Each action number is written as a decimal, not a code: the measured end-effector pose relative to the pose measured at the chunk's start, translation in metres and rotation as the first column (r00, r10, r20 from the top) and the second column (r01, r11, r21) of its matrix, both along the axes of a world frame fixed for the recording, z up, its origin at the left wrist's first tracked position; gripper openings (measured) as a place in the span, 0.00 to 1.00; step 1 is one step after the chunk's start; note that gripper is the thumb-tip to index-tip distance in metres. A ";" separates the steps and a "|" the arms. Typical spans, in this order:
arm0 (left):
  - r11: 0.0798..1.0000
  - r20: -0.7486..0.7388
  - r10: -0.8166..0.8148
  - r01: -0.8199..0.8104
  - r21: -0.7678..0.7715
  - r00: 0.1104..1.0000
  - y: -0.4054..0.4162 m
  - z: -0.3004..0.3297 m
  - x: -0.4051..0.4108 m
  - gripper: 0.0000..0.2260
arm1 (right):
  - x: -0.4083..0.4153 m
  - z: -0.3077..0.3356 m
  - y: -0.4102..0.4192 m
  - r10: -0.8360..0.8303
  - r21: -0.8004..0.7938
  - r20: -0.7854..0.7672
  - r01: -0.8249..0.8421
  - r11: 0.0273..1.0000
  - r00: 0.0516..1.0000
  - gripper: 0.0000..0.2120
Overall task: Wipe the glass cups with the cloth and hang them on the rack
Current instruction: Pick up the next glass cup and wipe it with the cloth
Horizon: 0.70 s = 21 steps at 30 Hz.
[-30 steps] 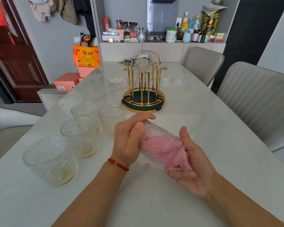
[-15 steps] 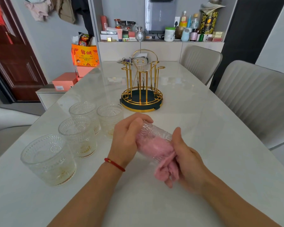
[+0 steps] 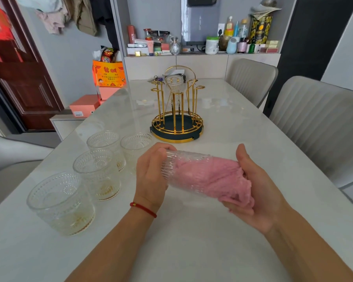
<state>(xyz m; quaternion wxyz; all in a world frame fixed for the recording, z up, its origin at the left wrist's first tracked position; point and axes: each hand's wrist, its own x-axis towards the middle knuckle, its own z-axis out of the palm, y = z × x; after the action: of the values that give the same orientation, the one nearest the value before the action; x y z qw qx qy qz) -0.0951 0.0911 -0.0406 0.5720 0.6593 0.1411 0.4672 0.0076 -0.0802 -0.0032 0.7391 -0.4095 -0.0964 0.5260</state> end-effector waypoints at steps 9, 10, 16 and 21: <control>0.673 0.025 -0.324 0.249 -0.696 0.946 -0.004 -0.001 0.004 0.17 | 0.047 0.005 -0.031 -0.262 0.364 -0.090 0.277 0.889 0.961 0.25; 0.637 0.043 -0.389 0.303 -0.709 0.920 -0.005 0.000 0.004 0.17 | 0.046 0.006 -0.032 -0.334 0.366 -0.058 0.332 0.869 0.941 0.24; 0.532 0.122 -0.544 0.454 -0.715 0.830 0.001 -0.007 0.003 0.17 | 0.035 -0.005 -0.009 -0.386 0.230 0.448 0.314 0.921 0.806 0.21; 0.536 0.104 -0.557 0.452 -0.713 0.824 -0.001 -0.006 0.005 0.17 | 0.011 -0.010 0.005 -0.339 0.197 0.632 0.279 0.940 0.697 0.18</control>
<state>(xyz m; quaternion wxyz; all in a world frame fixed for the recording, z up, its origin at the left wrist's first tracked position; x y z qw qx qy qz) -0.0903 0.0900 -0.0465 0.8792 0.4280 0.1518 0.1441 0.0182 -0.0750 -0.0132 0.7520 -0.5461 -0.3023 0.2118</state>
